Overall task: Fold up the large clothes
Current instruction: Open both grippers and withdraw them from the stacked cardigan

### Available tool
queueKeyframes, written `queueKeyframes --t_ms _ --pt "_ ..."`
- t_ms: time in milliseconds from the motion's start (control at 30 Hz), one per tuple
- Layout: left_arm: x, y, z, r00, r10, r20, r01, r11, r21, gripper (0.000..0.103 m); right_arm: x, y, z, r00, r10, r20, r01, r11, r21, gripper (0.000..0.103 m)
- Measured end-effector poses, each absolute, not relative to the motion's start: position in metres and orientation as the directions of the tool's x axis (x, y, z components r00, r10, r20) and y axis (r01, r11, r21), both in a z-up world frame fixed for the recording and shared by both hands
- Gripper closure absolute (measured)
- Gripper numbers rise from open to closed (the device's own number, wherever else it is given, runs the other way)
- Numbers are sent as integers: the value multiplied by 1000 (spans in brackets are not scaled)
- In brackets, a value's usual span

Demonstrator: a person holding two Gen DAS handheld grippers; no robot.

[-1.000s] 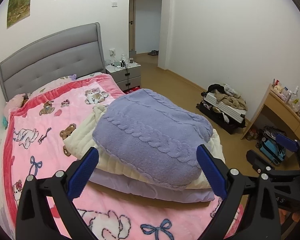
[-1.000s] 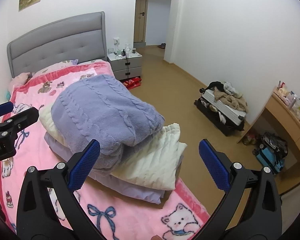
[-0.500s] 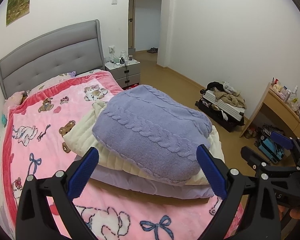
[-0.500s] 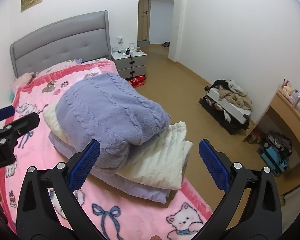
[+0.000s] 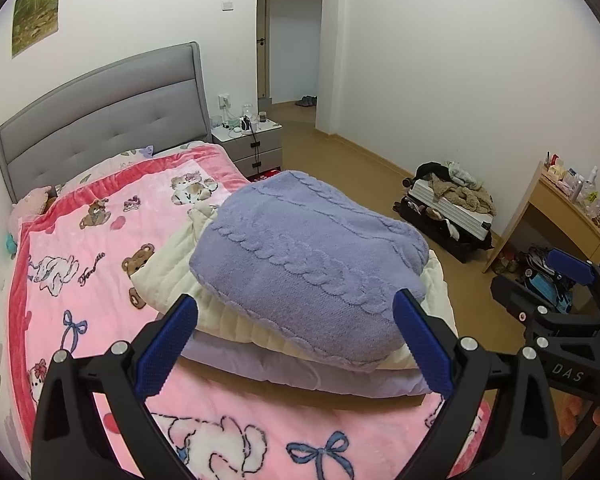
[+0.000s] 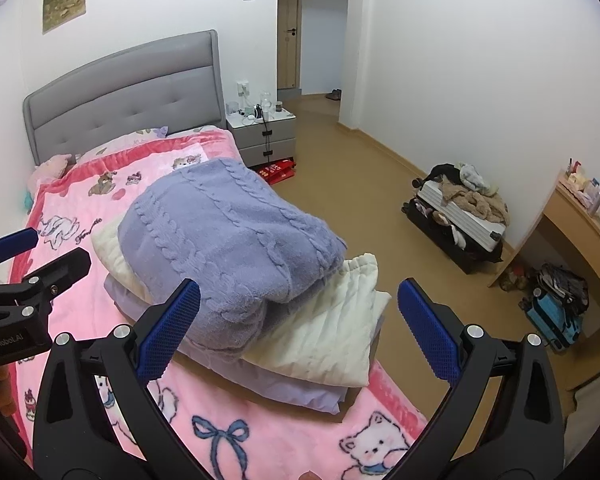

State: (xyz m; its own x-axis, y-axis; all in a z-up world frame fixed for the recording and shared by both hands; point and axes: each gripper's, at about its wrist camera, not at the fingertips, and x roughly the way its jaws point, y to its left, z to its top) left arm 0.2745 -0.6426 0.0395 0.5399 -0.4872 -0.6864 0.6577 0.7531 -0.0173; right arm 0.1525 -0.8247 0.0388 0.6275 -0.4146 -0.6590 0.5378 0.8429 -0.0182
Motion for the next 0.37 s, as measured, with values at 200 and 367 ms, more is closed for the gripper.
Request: queueKeyframes --t_ms 200,367 --pt "277 -638 40 533 -488 -691 655 755 -28 7 155 -821 39 629 -413 -658 527 849 -29 8" --pt "279 -636 38 522 -491 -697 653 756 -44 7 153 -820 42 636 -410 -654 528 849 -19 8"
